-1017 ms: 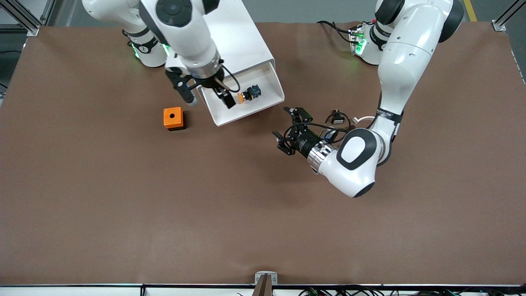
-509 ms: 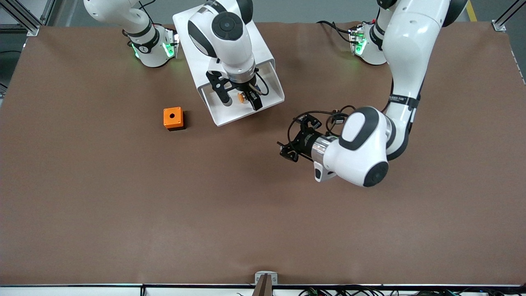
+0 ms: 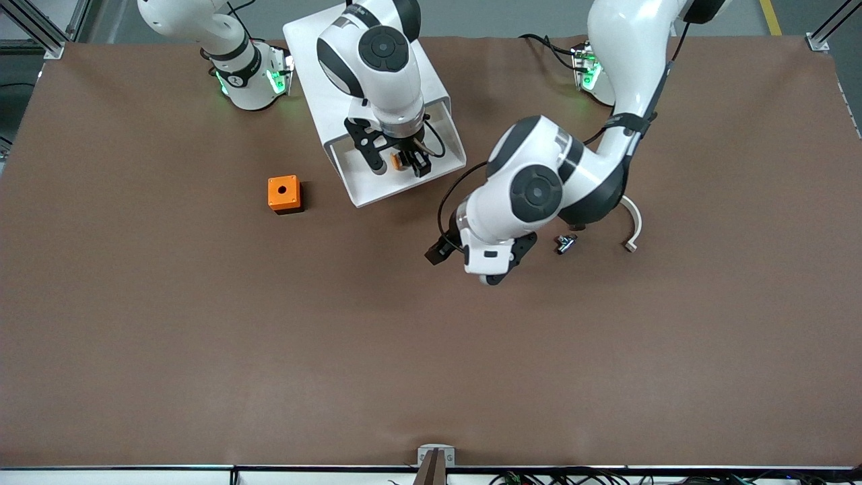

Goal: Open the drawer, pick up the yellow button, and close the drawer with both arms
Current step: 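Grasp the yellow button with the right gripper while the left gripper repositions, then push the drawer shut with the left gripper while the right gripper withdraws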

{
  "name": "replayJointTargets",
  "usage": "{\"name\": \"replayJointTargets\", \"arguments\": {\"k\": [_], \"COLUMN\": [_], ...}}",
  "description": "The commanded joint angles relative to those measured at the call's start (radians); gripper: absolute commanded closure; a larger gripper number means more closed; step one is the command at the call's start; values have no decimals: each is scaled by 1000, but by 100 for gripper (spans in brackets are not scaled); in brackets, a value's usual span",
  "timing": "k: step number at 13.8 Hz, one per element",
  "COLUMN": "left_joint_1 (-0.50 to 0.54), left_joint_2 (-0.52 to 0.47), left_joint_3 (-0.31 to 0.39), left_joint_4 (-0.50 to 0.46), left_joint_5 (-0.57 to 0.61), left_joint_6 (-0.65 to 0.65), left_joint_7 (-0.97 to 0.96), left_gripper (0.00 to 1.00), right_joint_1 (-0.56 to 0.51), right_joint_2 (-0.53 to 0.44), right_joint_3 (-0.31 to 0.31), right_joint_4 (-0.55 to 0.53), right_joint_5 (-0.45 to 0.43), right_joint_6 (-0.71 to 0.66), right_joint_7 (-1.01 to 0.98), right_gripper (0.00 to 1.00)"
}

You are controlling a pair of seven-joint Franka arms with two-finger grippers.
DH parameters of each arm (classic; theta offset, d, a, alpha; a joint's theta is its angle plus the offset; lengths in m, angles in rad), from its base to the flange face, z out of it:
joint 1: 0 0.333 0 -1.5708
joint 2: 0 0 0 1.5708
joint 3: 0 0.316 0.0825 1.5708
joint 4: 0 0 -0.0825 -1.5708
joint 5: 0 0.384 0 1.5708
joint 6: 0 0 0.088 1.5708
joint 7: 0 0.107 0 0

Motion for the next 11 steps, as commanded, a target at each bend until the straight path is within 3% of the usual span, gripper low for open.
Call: {"name": "replayJointTargets", "arguments": {"k": [1, 2, 3, 8, 11], "left_joint_1": [-21, -26, -35, -38, -58], "left_joint_2": [-15, -13, -12, -19, -21], "left_joint_3": [3, 3, 3, -8, -13], "left_joint_4": [-40, -40, -44, -69, -74], "left_joint_5": [110, 140, 155, 184, 239], "left_joint_6": [63, 63, 61, 53, 58], "left_joint_7": [26, 25, 23, 16, 26], "left_gripper": [0, 0, 0, 0, 0], "right_joint_1": [20, 20, 17, -93, -265], "right_joint_2": [1, 1, 1, 1, -21], "right_joint_3": [-11, -10, -11, -17, -22], "right_joint_4": [30, 51, 85, 275, 306], "right_joint_5": [39, 42, 42, 69, 68], "right_joint_6": [-18, -49, -95, -361, -462], "right_joint_7": [5, -1, -28, -229, -580], "right_gripper": [73, 90, 97, 99, 99]}}
